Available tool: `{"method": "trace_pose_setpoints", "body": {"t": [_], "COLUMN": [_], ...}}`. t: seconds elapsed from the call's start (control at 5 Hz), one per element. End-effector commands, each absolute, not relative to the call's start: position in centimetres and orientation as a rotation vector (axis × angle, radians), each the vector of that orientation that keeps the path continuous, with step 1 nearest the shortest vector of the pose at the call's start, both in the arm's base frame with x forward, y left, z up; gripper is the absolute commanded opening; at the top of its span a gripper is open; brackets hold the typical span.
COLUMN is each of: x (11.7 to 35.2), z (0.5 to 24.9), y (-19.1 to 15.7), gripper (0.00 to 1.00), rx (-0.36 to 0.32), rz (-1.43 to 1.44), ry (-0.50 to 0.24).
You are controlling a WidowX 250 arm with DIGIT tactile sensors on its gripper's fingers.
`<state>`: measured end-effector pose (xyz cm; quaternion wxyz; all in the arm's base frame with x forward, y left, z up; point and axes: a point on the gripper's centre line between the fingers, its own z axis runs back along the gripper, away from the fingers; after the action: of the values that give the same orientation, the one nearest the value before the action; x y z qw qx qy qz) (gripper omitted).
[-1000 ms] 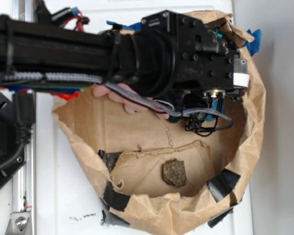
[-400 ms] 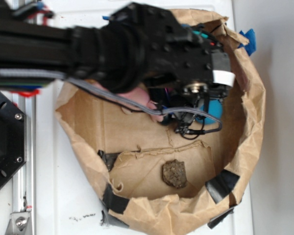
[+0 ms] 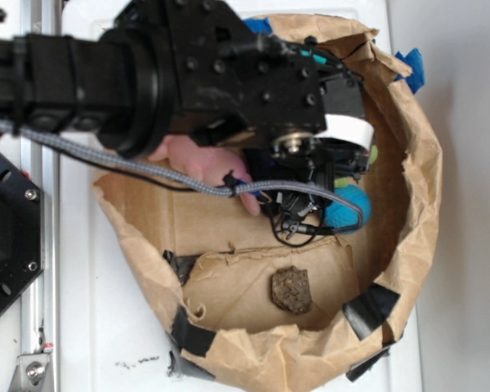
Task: Grab the green animal.
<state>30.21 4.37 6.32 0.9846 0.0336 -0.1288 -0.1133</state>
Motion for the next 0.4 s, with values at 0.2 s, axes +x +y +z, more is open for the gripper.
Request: {"method": "trace_pose_setpoints", "body": {"t": [0.2], "x": [30.29], "z": [8.40], "y": [3.84], "gripper": [0.00], "rx": [0.086], "rz": [-0.243], "ry": [-0.309]}}
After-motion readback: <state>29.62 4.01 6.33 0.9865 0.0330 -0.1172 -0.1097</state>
